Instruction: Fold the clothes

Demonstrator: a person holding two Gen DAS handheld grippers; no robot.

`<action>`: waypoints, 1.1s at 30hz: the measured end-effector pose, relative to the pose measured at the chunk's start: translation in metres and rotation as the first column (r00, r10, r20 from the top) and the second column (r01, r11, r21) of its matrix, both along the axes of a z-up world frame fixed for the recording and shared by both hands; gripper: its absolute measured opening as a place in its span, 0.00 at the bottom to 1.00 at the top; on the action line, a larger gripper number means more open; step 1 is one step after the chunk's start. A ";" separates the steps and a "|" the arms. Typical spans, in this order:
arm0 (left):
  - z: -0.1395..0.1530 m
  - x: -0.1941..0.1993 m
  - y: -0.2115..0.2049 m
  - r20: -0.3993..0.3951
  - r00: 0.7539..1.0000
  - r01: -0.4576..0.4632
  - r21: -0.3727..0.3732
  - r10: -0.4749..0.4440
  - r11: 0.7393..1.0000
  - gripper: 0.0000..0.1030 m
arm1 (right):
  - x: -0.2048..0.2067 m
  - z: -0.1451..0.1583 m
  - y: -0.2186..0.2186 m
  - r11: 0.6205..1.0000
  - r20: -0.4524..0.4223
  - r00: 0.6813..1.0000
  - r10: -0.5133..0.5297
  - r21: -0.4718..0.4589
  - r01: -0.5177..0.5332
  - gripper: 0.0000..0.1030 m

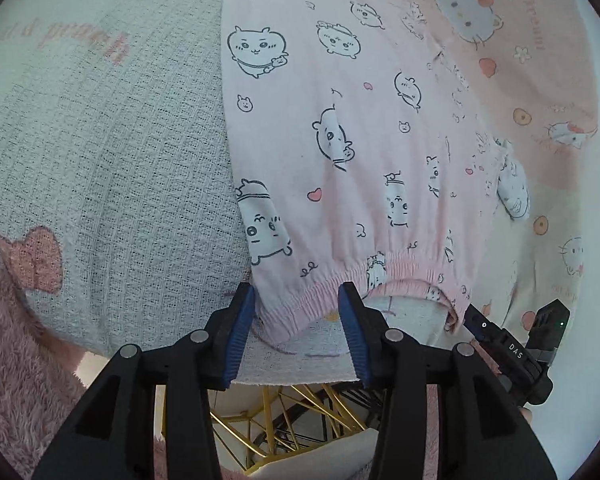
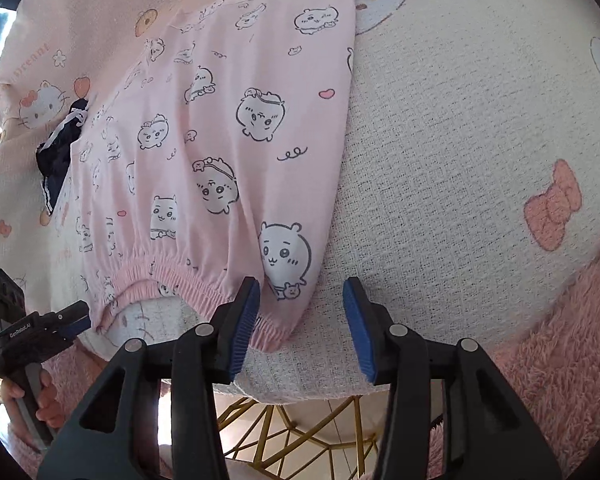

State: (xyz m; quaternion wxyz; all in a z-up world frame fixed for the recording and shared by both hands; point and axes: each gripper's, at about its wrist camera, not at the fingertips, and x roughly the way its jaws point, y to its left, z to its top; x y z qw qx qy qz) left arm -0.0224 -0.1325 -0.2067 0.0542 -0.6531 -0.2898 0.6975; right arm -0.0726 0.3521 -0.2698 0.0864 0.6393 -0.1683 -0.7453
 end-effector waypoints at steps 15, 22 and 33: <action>0.018 -0.024 0.020 -0.126 0.991 0.034 -0.036 -0.038 0.999 0.06 | 0.006 0.032 -0.023 0.999 -0.103 0.993 0.050 -0.007 -0.051 0.07; 0.036 -0.016 -0.001 -0.129 0.989 0.049 -0.142 -0.068 0.989 0.06 | 0.002 0.057 -0.003 0.998 -0.157 0.987 -0.019 0.054 0.028 0.06; 0.021 -0.012 -0.005 -0.019 0.997 0.067 -0.314 -0.076 0.947 0.30 | -0.004 0.047 -0.062 0.986 -0.151 0.977 0.153 0.096 -0.139 0.20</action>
